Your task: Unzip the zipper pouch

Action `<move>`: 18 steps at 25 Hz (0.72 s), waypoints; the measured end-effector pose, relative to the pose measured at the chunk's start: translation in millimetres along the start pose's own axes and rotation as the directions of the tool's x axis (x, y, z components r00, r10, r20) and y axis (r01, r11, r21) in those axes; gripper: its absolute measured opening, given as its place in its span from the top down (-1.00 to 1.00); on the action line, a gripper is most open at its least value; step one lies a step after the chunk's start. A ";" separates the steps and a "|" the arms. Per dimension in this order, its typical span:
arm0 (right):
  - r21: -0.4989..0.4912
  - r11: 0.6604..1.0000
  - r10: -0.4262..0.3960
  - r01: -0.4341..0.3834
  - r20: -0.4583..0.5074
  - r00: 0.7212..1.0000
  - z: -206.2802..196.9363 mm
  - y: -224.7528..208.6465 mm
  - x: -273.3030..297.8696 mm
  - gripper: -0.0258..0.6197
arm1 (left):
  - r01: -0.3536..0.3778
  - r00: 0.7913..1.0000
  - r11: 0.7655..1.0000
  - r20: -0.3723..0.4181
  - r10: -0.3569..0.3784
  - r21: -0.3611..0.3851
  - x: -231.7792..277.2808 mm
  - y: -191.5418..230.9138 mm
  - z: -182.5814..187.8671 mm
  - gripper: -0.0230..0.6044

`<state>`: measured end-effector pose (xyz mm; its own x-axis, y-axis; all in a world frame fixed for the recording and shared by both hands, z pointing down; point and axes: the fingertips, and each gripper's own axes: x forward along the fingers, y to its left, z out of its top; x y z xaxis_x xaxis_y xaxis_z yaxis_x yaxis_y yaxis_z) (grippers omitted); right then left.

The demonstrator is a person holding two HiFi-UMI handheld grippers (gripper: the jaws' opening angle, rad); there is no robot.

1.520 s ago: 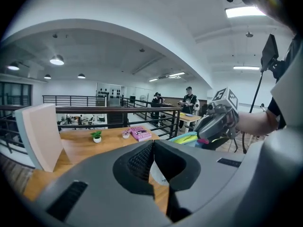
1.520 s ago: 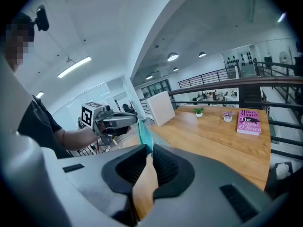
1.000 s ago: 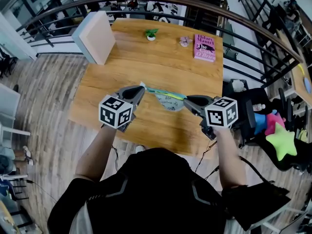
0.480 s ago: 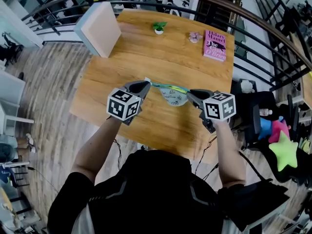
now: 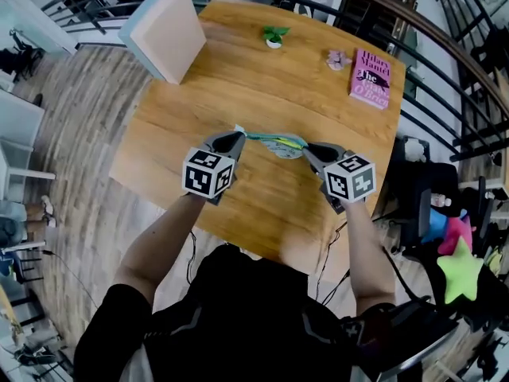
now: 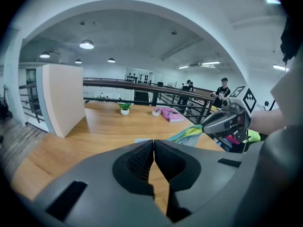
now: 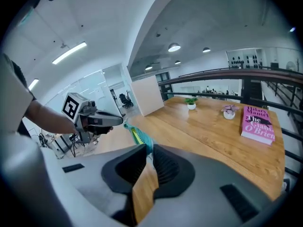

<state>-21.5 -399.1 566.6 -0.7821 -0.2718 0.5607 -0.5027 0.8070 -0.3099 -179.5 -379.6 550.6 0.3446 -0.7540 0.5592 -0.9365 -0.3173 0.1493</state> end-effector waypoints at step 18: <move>0.114 0.993 0.057 -0.031 -0.232 0.971 -142.1 25.2 55.1 0.75 | 0.027 0.950 1.000 -0.310 -0.030 -0.013 24.2 0.0 -160.4 0.82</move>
<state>-24.9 -319.2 698.8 -0.7028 -0.0963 0.7048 -0.5165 0.7503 -0.4126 -181.5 -305.6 694.9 0.3352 -0.5287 0.7798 -0.9275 -0.3303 0.1748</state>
